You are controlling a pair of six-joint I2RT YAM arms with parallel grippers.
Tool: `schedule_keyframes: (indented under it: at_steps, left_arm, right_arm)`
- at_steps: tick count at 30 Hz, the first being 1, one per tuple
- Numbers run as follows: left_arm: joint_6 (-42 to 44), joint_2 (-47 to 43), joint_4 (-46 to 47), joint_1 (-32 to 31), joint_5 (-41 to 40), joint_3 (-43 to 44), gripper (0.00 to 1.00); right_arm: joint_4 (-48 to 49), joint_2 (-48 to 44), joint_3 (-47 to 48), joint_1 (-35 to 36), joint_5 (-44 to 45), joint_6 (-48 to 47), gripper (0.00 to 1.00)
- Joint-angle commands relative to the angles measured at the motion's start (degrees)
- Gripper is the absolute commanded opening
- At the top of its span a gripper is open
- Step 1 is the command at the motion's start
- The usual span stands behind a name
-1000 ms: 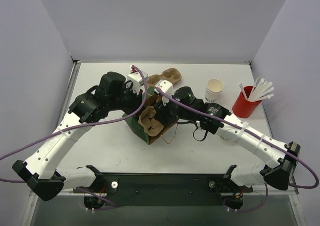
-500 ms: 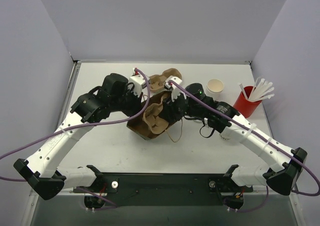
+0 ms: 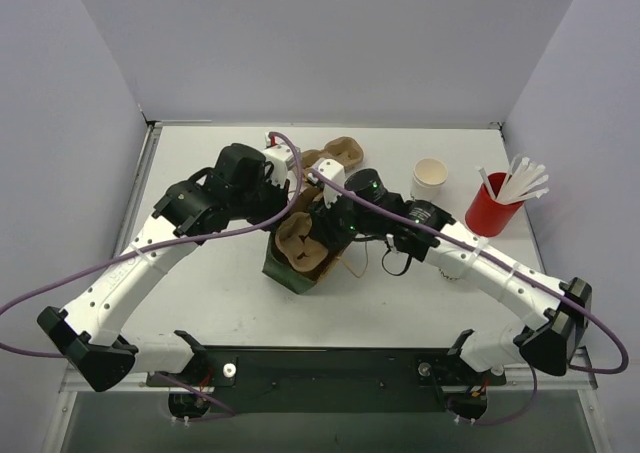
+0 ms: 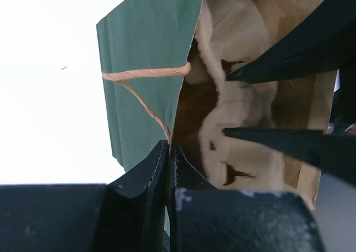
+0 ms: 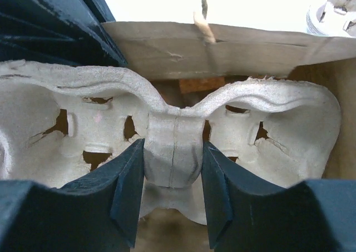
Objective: Pack the takeout coffee
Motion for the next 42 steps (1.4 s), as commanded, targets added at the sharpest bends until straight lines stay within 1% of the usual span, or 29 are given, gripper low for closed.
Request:
schedule_keyframes:
  at_steps: [1,2,5,6,8,12,14,17,25,34,42]
  left_arm:
    - [-9.15,0.44,1.66,-0.07,0.91,2.84,0.00]
    - [-10.81,0.62,1.83,-0.07,1.44,2.66,0.00]
    - [-12.93,0.79,1.31,0.02,-1.01,2.23,0.00]
    - [-13.03,1.06,0.87,0.02,-2.93,2.40,0.00]
    - [-12.33,2.02,-0.70,0.02,-4.18,3.18,0.00]
    - [-11.62,3.60,-2.99,0.02,-11.55,4.15,0.00]
    - [-11.53,4.92,-5.01,-0.07,-17.42,4.86,0.00]
    - [-11.44,5.45,-5.20,0.02,-22.53,4.69,0.00]
    - [-13.03,5.19,-1.86,0.11,-24.31,1.43,0.00]
    - [-11.89,5.63,1.04,0.11,-21.06,0.29,0.00]
    - [-11.36,5.28,2.10,0.11,-20.09,-0.24,0.00]
  right_arm:
    - [-1.02,4.02,3.45,1.29,7.27,-2.68,0.36]
    - [-1.54,4.65,4.23,1.29,8.50,-2.59,0.36]
    - [-2.94,7.37,5.29,1.81,10.08,-4.52,0.36]
    - [-3.12,7.90,5.56,1.99,10.35,-4.78,0.36]
    - [-4.00,9.39,5.73,2.16,10.18,-5.40,0.36]
    - [-6.20,11.59,6.61,2.60,10.26,-6.89,0.36]
    - [-7.86,13.26,7.84,2.78,10.62,-7.68,0.36]
    - [-9.18,15.11,8.90,3.22,10.71,-8.12,0.35]
    - [-9.45,17.13,9.07,3.31,10.53,-8.39,0.35]
    - [-9.72,22.23,13.12,3.74,10.62,-9.44,0.35]
    - [-11.04,25.66,14.88,3.66,11.06,-9.97,0.34]
